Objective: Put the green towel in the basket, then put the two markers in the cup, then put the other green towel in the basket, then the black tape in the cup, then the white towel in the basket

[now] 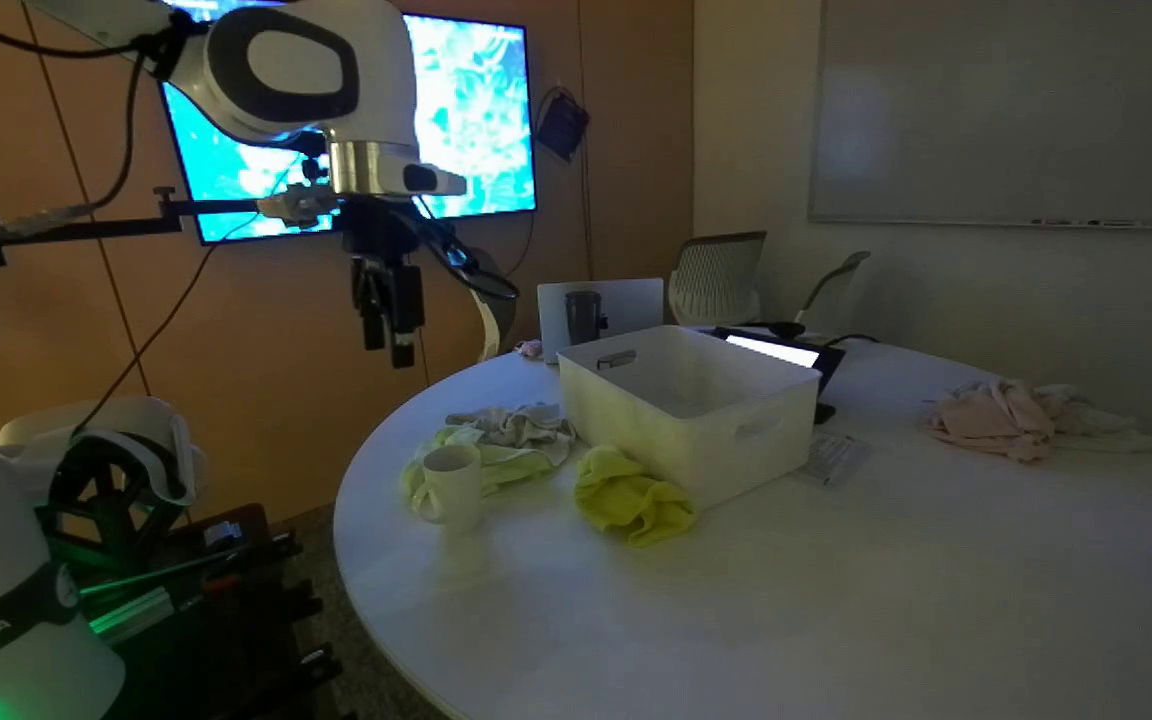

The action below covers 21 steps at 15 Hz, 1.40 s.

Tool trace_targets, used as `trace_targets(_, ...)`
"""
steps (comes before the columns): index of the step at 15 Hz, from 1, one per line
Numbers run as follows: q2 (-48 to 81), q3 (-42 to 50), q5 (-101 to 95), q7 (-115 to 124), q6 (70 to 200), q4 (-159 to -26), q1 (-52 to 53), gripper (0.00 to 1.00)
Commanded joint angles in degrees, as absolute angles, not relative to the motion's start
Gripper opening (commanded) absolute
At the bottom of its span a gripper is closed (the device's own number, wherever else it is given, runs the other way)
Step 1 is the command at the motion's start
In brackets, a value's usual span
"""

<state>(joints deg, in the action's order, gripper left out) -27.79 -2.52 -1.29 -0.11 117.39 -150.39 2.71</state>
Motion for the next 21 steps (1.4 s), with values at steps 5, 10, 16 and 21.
trace_targets(5, -12.01, -3.37, -0.52, -0.34, 130.83, -144.11, 3.81, 1.0)
trace_targets(10, -0.3, -3.48, -1.68, -3.72, 138.42, -139.09, 3.89, 1.0)
trace_targets(16, 10.27, -5.63, -3.54, -7.26, 141.38, -135.36, 5.88, 1.0)
trace_targets(21, 13.5, -9.18, -4.52, -7.74, 139.59, -132.13, 9.04, 1.0)
